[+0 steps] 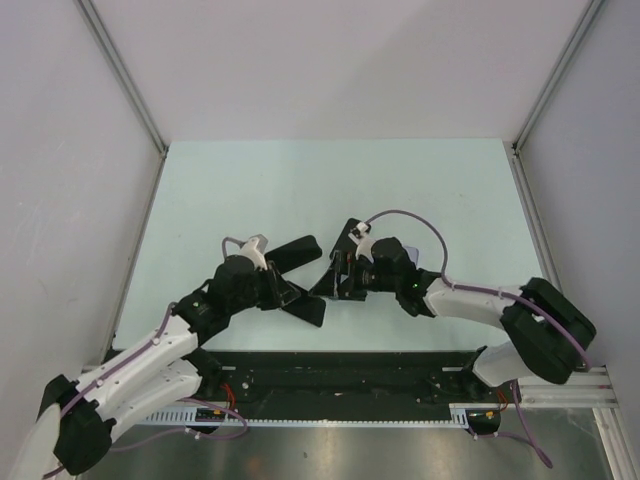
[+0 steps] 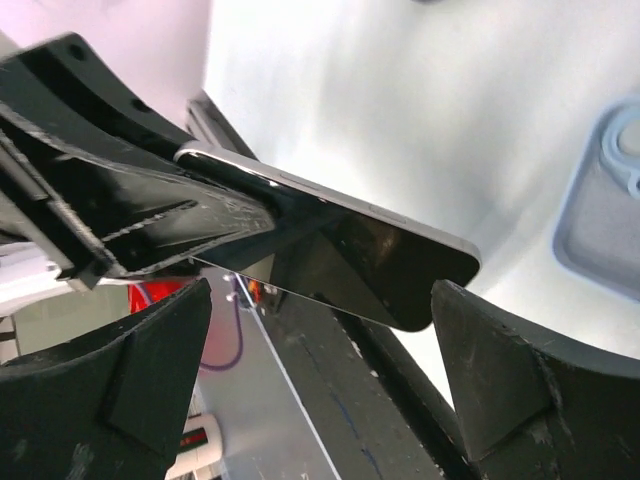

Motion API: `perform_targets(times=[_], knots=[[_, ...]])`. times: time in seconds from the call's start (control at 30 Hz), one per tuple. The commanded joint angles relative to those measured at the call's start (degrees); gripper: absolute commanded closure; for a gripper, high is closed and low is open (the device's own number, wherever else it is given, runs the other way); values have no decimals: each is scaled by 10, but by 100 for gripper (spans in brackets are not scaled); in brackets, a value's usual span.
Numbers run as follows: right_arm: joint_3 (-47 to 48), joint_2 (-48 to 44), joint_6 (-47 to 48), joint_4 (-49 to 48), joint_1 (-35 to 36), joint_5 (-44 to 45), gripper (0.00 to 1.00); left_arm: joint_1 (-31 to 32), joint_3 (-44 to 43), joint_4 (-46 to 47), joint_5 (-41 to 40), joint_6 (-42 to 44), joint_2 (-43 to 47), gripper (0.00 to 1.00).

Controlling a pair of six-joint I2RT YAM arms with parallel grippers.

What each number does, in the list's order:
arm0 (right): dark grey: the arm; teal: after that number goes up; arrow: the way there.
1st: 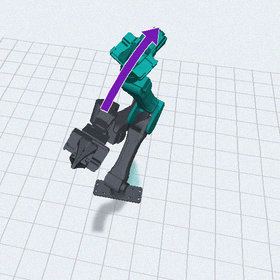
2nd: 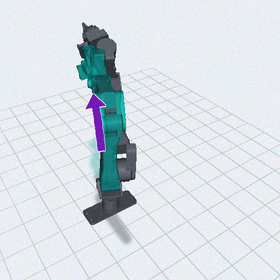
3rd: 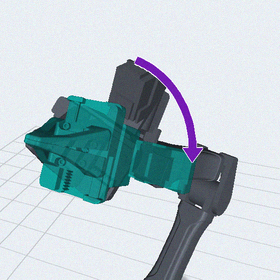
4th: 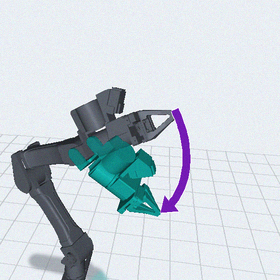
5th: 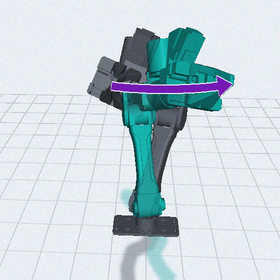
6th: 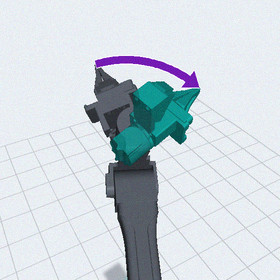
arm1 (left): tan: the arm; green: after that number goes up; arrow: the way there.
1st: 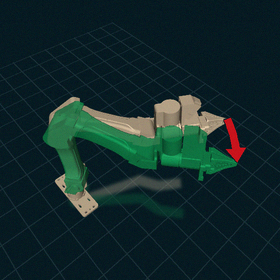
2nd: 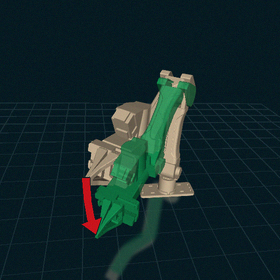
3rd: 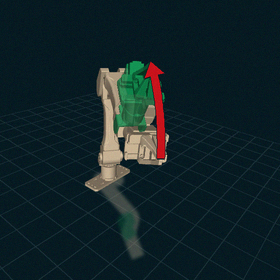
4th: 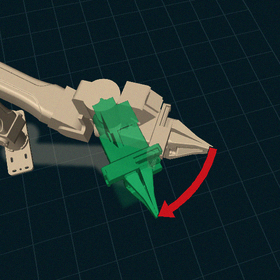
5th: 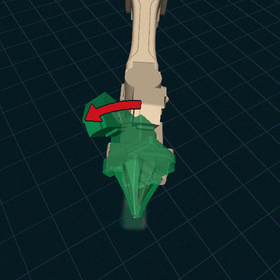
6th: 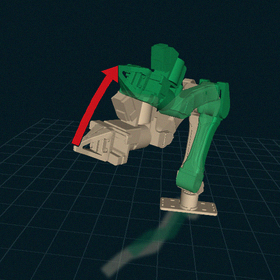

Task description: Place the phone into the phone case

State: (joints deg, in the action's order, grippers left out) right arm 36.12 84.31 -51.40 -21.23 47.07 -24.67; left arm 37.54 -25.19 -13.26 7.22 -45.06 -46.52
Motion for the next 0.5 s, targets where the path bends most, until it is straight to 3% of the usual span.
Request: perform_targets(times=[0.0,0.27,0.47], knots=[[3,-90,20,27,-22,14,2,0,-72,-12,2,26,42,99],[-53,-245,11,-2,-91,-40,0,-1,-124,9,22,-8,107,100],[-104,-272,-79,-141,-116,-100,0,-1,-119,121,93,-58,134,100]])
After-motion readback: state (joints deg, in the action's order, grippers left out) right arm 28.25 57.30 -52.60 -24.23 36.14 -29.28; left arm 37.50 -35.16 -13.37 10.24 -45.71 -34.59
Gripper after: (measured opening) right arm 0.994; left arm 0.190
